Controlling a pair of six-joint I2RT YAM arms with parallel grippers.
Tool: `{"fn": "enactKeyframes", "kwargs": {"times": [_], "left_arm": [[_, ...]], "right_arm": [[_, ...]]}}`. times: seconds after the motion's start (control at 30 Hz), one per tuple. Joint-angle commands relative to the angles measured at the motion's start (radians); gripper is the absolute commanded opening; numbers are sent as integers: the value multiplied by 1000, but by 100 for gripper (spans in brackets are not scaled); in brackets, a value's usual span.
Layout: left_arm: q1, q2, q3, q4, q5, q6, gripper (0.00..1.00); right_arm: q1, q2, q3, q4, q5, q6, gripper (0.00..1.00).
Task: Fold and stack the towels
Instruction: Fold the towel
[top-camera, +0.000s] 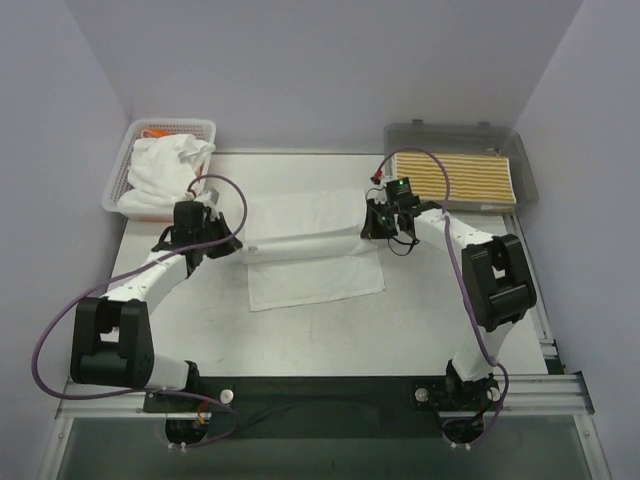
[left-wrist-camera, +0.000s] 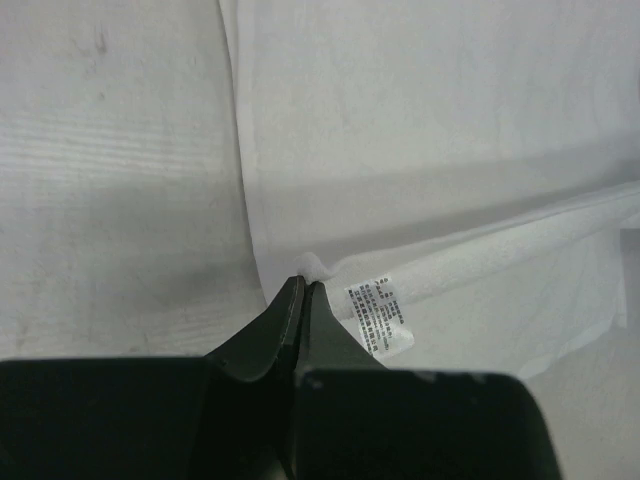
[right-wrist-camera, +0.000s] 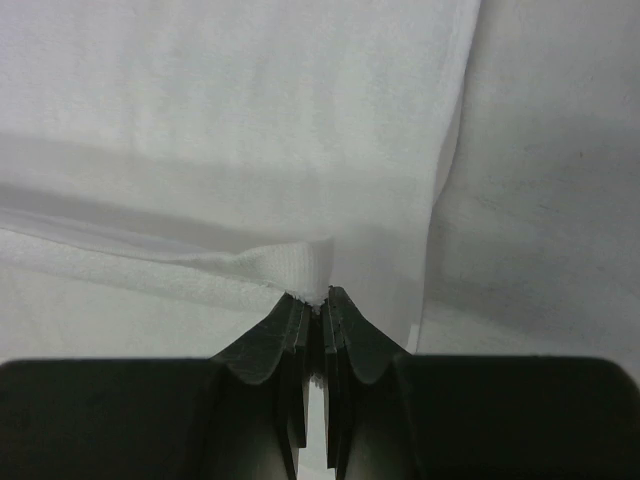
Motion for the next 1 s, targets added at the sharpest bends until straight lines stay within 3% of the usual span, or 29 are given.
{"fn": "enactKeyframes", "kwargs": {"times": [0.0, 0.17, 0.53, 0.97], "left_arm": [[-29, 23, -42, -68, -66, -25, 0], [-55, 26, -139, -46, -82, -73, 0], [-86, 74, -124, -82, -86, -61, 0], [-100, -115, 60, -187, -123, 5, 0]], "right_arm": [[-23, 48, -9, -71, 63, 26, 0], [-23, 89, -26, -104, 45, 52, 0], [-26, 143, -1, -185, 63, 53, 0], [-26, -84, 57, -219, 135, -4, 0]]}}
